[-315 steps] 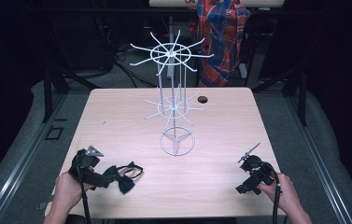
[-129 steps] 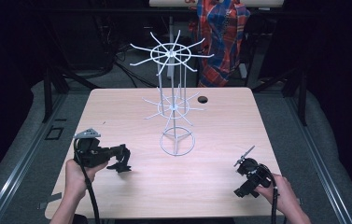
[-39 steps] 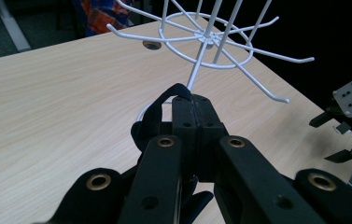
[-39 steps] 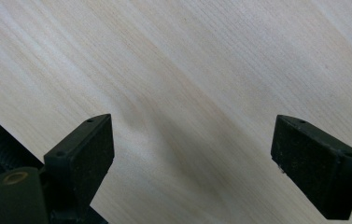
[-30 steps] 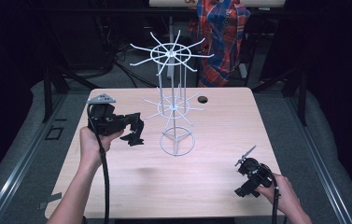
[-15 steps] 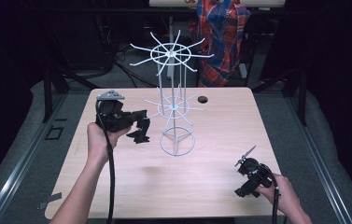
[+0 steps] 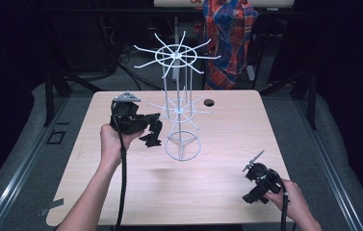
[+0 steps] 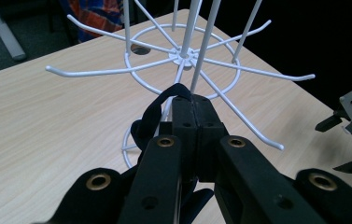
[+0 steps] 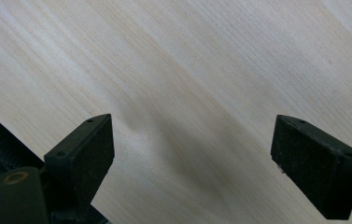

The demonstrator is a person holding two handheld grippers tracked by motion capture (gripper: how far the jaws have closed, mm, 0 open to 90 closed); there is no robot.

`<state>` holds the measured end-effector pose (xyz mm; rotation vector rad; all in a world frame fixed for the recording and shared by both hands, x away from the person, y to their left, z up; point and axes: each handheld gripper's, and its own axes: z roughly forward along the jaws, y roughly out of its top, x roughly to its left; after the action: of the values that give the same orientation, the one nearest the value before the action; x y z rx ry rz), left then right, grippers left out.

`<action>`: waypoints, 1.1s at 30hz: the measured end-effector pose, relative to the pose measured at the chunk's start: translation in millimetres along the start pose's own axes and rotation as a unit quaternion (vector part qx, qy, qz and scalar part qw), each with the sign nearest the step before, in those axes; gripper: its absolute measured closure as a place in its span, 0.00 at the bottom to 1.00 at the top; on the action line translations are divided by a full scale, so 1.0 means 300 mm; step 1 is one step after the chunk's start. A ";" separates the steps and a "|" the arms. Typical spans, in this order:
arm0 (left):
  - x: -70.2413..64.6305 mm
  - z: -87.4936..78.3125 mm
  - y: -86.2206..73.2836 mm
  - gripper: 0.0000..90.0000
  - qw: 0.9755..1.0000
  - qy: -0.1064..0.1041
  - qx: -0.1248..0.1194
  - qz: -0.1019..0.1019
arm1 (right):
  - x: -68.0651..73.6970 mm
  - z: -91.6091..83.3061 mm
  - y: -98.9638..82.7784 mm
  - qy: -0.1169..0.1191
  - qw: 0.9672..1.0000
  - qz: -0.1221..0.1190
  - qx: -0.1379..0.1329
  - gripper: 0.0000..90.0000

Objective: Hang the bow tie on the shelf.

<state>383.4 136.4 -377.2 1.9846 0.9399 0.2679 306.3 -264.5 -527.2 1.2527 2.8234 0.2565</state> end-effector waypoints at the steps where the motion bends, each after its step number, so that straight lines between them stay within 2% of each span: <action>1: -0.003 0.006 0.000 1.00 1.000 0.002 -0.001 0.002 | 0.000 0.001 0.000 0.001 1.000 0.000 0.000 0.15; 5: -0.020 0.026 0.000 1.00 1.000 0.007 0.005 0.003 | 0.000 0.000 0.000 0.000 1.000 0.000 0.001 0.15; 8: -0.033 0.040 0.000 1.00 1.000 0.013 0.010 0.012 | -0.001 0.000 -0.001 0.001 1.000 -0.001 -0.001 0.15; 10: -0.042 0.049 -0.002 1.00 0.999 0.022 0.011 0.021 | -0.002 0.000 -0.001 0.002 1.000 -0.001 -0.002 0.15; 12: -0.060 0.057 -0.006 1.00 0.998 0.049 0.017 0.041 | -0.002 0.000 -0.001 0.003 1.000 -0.001 -0.001 0.15; 13: -0.069 0.063 -0.010 1.00 0.997 0.055 0.017 0.046 | -0.001 0.000 -0.001 0.002 1.000 -0.001 0.000 0.15; 16: -0.080 0.078 -0.024 1.00 0.997 0.060 0.019 0.051 | -0.001 0.000 0.000 0.000 1.000 -0.001 0.002 0.15; 19: -0.080 0.093 -0.040 1.00 0.997 0.061 0.018 0.047 | 0.000 0.000 -0.001 0.002 1.000 -0.001 0.001 0.15; 26: -0.084 0.110 -0.075 1.00 0.995 0.081 0.011 0.049 | 0.001 0.003 -0.001 0.002 1.000 0.001 -0.001 0.15; 33: -0.055 0.125 -0.098 1.00 0.997 0.074 0.014 0.029 | 0.000 0.000 0.000 0.001 1.000 -0.002 0.005 0.15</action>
<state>376.4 109.9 -419.6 2.0409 0.9842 0.4418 306.3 -264.4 -527.3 1.2499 2.8312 0.2435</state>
